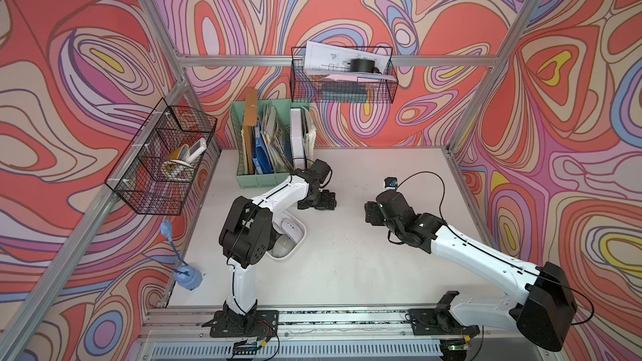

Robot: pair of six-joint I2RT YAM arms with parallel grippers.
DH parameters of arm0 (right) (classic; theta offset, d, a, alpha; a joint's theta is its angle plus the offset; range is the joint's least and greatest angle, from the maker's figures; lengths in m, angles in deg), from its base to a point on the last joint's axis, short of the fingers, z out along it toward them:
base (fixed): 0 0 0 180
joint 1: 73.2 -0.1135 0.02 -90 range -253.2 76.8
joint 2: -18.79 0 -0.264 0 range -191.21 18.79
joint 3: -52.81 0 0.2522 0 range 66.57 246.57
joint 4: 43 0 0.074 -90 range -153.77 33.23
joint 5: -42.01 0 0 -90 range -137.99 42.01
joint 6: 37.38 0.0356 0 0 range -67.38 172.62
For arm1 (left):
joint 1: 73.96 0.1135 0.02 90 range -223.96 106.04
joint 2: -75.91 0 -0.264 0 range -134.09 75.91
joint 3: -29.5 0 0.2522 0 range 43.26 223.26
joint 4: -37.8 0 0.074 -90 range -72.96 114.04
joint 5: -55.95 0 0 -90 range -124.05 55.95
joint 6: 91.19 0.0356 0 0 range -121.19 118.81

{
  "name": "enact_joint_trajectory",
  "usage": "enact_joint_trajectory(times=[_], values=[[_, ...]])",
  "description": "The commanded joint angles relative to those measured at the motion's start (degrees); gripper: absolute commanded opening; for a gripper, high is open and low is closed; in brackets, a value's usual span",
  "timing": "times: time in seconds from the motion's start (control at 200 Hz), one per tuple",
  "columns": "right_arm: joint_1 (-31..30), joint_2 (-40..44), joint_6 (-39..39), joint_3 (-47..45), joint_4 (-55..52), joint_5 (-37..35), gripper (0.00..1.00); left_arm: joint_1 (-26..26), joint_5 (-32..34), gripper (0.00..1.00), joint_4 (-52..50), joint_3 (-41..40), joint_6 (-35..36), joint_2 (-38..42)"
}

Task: Put the mouse in the storage box
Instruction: Pick up the mouse from the center of the board.

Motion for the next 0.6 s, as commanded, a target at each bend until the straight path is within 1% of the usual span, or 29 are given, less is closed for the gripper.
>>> enact_joint_trajectory(times=[0.0,0.12,0.32,0.471,0.596], values=[[0.4,1.2,0.7,-0.9,1.2,0.6,0.78,1.1,0.0,0.96,3.4,1.3,-1.1,-2.1],[0.3,1.5,0.7,-1.4,1.3,0.7,0.78,2.0,-0.9,0.95,5.8,1.3,-2.8,-3.8],[0.4,2.2,1.0,-1.9,1.3,0.9,0.78,2.5,-3.3,0.91,6.9,2.7,-2.8,-7.1],[0.4,2.0,1.3,-2.4,1.3,0.8,0.78,2.5,-6.0,0.86,6.8,3.5,-2.9,-9.0],[0.4,1.4,1.3,-2.1,1.5,1.0,0.78,2.4,-6.3,0.79,6.4,3.2,-2.9,-9.4]])
